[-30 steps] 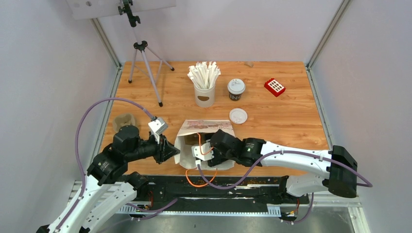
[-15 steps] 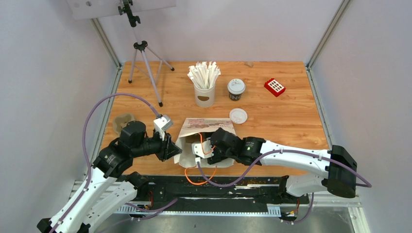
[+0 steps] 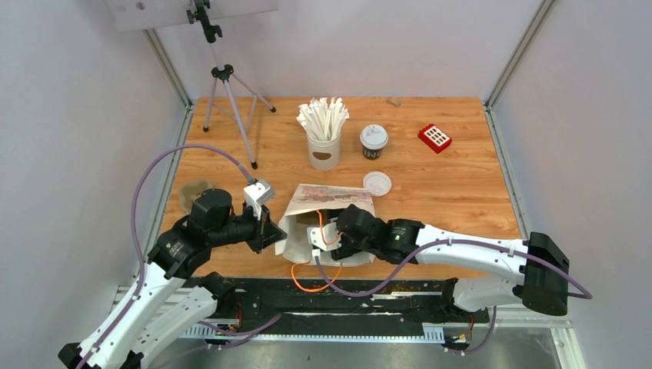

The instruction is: Pack the takeout coffee

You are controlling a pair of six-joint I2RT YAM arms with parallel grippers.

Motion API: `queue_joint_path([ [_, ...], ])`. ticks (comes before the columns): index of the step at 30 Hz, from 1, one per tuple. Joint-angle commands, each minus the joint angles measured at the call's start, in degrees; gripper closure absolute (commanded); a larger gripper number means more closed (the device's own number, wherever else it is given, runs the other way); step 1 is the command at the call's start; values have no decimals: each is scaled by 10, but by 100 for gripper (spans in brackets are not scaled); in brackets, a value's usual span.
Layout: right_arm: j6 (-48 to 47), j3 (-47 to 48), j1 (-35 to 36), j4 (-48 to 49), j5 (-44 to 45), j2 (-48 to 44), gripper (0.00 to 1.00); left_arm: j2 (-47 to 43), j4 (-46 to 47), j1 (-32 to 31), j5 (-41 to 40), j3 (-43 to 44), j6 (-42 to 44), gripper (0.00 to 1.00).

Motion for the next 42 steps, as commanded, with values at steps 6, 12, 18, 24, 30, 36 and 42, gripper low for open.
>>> queue_joint_path([
  [6, -5, 24, 3, -12, 20, -18, 34, 15, -12, 1, -25, 45, 1, 100],
  [12, -28, 9, 5, -32, 16, -32, 33, 18, -15, 2, -27, 49, 0, 99],
  [18, -31, -9, -5, -6, 0, -29, 32, 17, -11, 2, -15, 46, -2, 99],
  [24, -19, -20, -13, 8, -7, -19, 32, 16, -4, 1, 5, 41, -8, 98],
  [30, -14, -19, -18, 17, -15, -7, 32, 16, 15, 1, 28, 28, -18, 97],
  [36, -11, -17, -37, 34, -37, -3, 32, 13, 11, 2, 34, 22, -11, 97],
  [42, -8, -16, -52, 39, -63, 1, 32, 9, 6, 2, 30, 15, -10, 96],
])
